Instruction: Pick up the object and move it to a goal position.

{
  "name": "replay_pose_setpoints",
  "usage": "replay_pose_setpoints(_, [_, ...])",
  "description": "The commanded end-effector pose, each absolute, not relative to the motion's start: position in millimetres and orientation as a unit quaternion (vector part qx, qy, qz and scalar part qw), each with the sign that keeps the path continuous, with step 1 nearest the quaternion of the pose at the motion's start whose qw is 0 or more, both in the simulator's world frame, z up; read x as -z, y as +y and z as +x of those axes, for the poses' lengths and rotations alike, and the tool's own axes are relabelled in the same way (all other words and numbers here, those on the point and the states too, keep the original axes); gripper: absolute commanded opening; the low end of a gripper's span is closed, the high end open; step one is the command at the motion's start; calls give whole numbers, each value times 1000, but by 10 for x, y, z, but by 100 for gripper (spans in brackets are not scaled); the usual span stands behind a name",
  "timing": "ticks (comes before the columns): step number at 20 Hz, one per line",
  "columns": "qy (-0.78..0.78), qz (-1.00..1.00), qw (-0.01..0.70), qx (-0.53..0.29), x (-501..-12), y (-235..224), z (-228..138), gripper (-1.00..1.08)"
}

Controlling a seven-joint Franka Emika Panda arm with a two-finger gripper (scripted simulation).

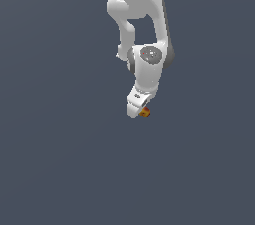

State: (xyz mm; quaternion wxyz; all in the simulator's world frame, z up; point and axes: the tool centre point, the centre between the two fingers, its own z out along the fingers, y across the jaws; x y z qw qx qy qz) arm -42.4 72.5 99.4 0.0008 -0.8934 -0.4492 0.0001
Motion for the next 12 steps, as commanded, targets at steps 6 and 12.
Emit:
replay_pose_setpoints(6, [-534, -845, 0, 0, -892, 838, -540, 100])
replay_pose_setpoints(12, [-569, -823, 0, 0, -850, 888, -592, 100])
